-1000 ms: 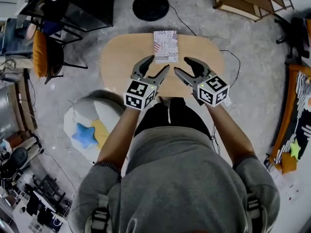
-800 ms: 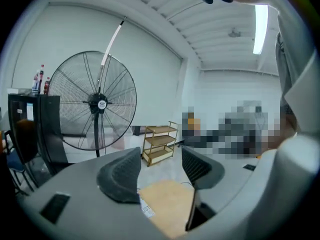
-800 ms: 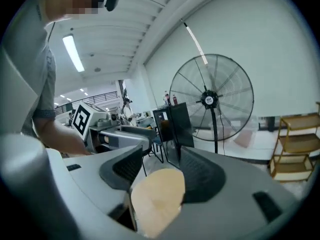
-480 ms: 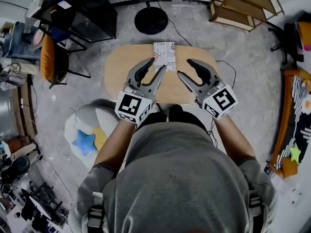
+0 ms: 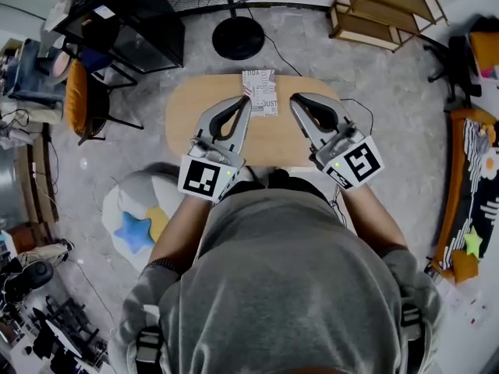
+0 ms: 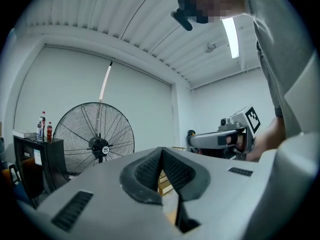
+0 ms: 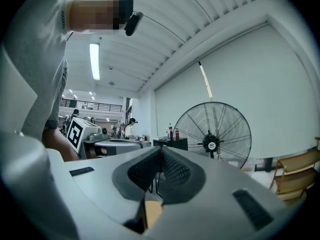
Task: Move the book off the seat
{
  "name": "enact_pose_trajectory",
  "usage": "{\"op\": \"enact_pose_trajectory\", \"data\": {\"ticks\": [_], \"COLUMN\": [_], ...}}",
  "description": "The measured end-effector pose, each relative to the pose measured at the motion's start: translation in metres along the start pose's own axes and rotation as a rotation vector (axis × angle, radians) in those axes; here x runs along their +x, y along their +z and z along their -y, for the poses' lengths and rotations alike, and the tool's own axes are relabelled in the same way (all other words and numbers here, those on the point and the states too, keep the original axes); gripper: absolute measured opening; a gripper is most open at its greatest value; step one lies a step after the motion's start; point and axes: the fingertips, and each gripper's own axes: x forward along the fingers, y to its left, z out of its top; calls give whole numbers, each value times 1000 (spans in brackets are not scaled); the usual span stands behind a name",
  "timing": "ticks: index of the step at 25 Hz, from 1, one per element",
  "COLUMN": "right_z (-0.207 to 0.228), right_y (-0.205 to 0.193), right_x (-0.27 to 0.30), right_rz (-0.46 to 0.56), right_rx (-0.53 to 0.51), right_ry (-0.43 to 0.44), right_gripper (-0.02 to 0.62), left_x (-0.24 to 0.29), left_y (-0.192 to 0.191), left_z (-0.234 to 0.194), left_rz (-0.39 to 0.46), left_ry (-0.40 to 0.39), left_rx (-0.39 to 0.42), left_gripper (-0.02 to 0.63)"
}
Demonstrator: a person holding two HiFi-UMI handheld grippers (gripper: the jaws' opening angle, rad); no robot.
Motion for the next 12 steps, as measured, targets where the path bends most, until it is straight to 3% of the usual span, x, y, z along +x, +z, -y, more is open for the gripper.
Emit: {"op": "enact_pose_trajectory", "data": {"ticks": [12], "right_z": [13], "right_y": [3], "right_x": [3], "right_rz": [-21], "right_rx": [-26], "right_ry": [-33], "right_gripper": [5], "left_x": [5], "left_y": [-5], "left_z": [-15], "left_rz": [-30], "left_ry": [-12], "left_rx": [-22], "left_gripper": [15]}}
